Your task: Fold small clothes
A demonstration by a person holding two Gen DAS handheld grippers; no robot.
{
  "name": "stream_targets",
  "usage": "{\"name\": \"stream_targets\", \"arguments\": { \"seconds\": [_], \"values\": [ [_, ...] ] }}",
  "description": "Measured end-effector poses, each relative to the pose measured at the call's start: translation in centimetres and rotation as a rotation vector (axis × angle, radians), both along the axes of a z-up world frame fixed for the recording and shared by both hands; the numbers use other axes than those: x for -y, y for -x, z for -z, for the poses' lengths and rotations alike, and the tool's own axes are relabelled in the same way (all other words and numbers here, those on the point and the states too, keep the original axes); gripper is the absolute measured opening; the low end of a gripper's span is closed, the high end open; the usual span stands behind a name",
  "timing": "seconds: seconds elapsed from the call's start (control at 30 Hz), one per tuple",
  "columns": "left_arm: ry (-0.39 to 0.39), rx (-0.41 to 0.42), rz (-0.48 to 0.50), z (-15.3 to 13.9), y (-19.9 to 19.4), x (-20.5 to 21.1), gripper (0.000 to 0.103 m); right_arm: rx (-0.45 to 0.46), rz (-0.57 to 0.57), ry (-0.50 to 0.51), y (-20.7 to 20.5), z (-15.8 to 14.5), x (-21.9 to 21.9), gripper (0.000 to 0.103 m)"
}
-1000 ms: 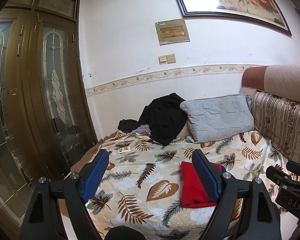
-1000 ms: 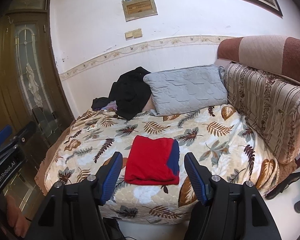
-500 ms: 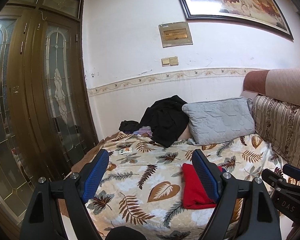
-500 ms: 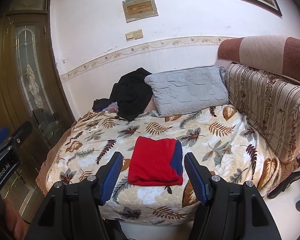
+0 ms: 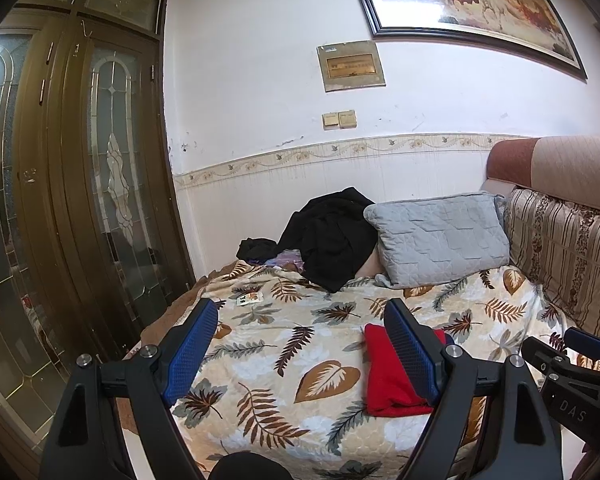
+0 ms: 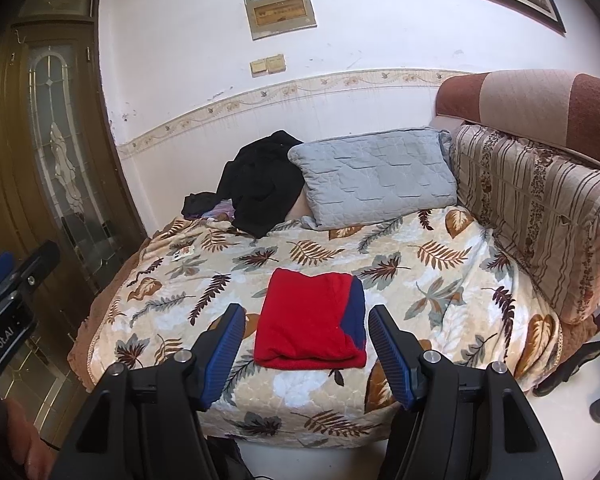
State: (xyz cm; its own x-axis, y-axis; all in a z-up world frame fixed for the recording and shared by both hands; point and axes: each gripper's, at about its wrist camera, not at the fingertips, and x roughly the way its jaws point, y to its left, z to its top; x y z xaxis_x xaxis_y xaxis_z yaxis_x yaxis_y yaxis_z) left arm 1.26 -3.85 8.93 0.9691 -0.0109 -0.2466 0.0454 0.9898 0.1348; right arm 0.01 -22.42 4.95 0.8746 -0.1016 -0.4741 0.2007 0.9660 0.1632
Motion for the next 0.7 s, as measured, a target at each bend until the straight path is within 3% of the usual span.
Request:
{"name": "stream_targets", "arguments": {
  "seconds": [0.7],
  "values": [
    [0.009, -0.045, -0.006, 1.5, -1.7, 0.2, 0.086, -0.017, 0.041, 0.024, -0.5, 0.7, -0.3, 0.068]
  ]
}}
